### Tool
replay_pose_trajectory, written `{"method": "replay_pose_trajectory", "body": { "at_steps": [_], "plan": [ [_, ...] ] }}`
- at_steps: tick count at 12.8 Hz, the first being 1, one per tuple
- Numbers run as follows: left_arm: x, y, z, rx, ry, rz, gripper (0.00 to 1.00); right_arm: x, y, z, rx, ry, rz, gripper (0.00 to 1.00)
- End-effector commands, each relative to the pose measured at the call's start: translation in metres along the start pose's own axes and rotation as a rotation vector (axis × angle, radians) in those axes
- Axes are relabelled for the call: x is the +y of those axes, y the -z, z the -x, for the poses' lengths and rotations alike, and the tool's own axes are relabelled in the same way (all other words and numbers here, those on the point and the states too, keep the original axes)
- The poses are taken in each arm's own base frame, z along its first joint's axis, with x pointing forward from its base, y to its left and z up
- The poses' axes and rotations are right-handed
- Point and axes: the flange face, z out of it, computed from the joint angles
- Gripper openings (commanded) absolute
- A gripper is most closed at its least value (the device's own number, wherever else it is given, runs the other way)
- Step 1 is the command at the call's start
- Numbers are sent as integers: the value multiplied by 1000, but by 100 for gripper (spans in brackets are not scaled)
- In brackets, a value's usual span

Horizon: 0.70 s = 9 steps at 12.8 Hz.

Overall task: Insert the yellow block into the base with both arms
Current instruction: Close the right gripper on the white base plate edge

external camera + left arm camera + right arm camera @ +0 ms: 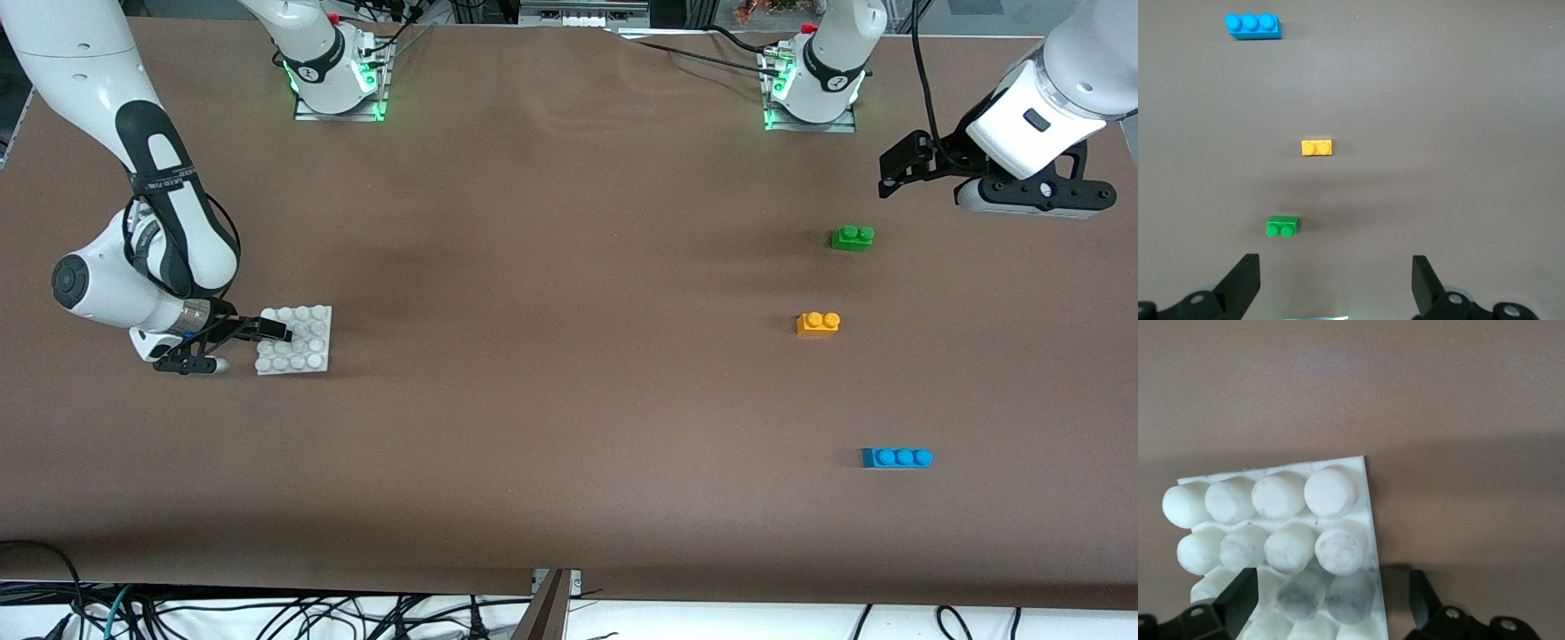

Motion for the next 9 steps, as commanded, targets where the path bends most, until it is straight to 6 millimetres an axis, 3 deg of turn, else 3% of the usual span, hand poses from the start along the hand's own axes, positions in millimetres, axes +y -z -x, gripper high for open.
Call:
{"method": "replay_pose_trajectory", "body": {
  "at_steps": [1,4,5,6,9],
  "plan": [
    [0,7,-2,2,1,-24,100,-1,-1,-3,-4,25,-17,99],
    [0,7,-2,0,1,-24,100,-2,-3,-2,-19,31,-17,96],
    [0,7,-2,0,3,-24,100,-4,-3,-1,-21,32,-17,85],
    [0,7,-2,2,3,-24,100,-5,-5,-1,-25,36,-17,81],
    [-1,7,-2,2,3,-24,100,-7,-8,-3,-28,39,-16,81]
  ]
}}
